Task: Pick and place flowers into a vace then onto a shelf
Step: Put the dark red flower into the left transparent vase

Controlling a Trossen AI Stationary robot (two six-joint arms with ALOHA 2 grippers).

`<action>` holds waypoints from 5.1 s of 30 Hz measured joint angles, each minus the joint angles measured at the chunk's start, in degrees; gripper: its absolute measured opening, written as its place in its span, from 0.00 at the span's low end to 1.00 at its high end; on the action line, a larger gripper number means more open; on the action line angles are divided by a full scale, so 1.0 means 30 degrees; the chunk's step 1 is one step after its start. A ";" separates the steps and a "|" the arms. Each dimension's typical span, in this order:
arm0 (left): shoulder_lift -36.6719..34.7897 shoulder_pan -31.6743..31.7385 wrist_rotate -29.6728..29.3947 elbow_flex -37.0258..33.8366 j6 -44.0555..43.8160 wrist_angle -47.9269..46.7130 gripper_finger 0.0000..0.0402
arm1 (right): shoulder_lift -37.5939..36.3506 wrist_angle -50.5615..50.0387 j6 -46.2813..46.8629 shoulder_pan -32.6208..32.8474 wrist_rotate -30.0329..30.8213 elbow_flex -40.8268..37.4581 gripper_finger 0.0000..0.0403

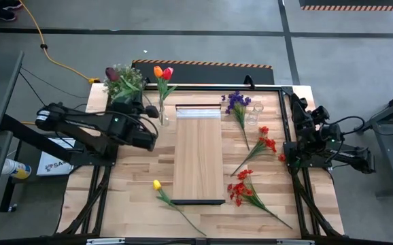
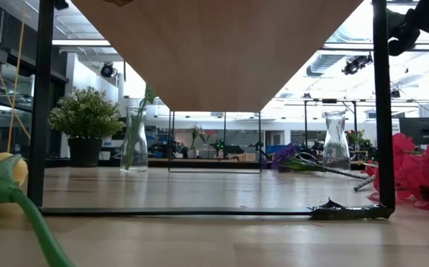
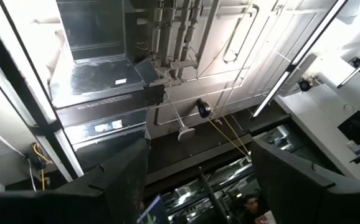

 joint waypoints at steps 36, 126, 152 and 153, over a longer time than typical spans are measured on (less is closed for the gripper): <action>0.0584 0.2655 -0.0651 -0.3887 -0.4872 0.2688 0.05 | 0.0000 -0.0239 -0.0015 0.0000 0.0877 0.0000 0.68; -0.2978 0.3373 0.3778 -0.3873 0.7077 1.1819 0.05 | 0.0005 -0.1697 -0.0021 0.0007 0.0746 0.0000 0.67; -0.0319 0.5122 0.6880 -0.3873 1.1287 1.4577 0.09 | 0.0004 -0.1695 -0.0013 0.0004 0.0385 0.0000 0.67; -0.0286 0.5122 0.7041 -0.3873 1.1287 1.4564 0.11 | 0.0007 -0.1695 -0.0013 0.0007 0.0385 0.0000 0.67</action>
